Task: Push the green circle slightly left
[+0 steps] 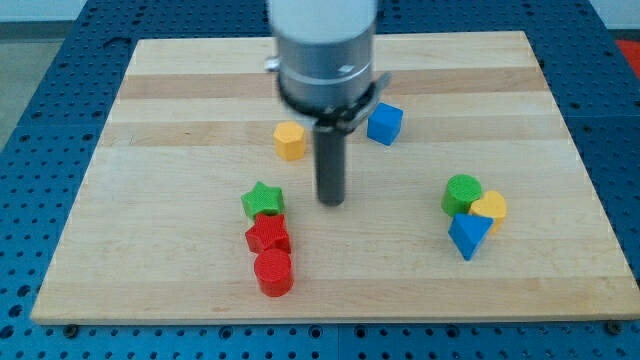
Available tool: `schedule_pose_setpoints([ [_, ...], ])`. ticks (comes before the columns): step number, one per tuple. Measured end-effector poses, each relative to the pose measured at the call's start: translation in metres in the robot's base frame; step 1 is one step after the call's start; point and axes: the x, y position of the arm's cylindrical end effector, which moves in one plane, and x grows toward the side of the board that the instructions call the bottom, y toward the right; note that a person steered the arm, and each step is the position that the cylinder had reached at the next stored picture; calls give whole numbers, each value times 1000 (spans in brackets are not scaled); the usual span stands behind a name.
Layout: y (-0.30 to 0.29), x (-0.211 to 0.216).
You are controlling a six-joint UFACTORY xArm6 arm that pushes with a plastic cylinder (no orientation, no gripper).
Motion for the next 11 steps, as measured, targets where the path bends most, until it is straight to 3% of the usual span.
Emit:
schedule_pose_setpoints([
  [1, 69, -39],
  [2, 168, -52],
  [3, 239, -30],
  [4, 259, -4],
  [9, 133, 42],
  [11, 47, 33],
])
